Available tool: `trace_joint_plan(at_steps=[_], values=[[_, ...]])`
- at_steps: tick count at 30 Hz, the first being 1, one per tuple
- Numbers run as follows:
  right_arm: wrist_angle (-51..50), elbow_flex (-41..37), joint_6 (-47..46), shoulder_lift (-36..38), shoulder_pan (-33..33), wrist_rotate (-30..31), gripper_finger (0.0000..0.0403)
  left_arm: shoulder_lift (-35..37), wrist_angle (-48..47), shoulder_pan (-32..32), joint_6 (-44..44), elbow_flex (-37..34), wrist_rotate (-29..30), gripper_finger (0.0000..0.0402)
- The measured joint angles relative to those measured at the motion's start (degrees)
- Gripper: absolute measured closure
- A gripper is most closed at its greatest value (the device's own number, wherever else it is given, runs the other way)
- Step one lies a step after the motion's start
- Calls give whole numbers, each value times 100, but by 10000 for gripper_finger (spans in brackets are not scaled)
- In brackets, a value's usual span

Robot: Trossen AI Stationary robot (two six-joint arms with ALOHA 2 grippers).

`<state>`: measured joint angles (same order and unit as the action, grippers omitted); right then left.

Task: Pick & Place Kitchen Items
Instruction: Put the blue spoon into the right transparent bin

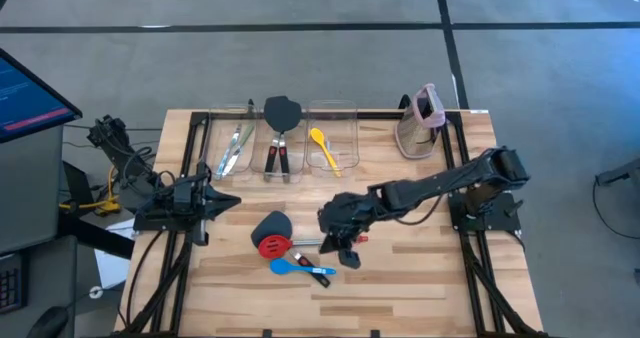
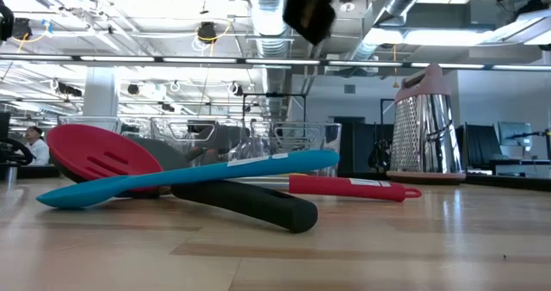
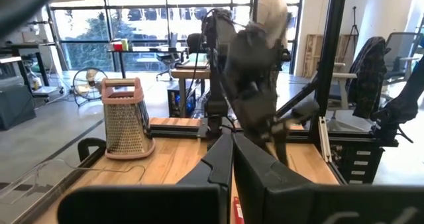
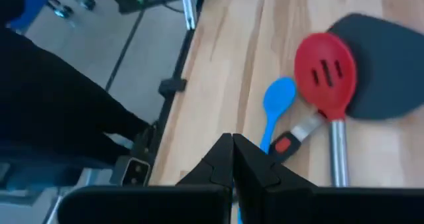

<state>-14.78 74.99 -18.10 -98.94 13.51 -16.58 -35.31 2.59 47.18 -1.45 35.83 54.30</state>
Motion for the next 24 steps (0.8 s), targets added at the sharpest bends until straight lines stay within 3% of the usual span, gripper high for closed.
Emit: trace_joint_plan(at_steps=[10, 15, 24], values=[[302, -43, -1141, -712, 304, 19, 403, 2, 18, 0, 33, 0, 24, 401], [123, 248, -1198, -1006, 569, 581, 403, 1, 26, 0, 37, 0, 22, 401], [-1711, 1358, -1132, -1669, 785, 1533, 403, 2, 21, 0, 29, 0, 18, 401]])
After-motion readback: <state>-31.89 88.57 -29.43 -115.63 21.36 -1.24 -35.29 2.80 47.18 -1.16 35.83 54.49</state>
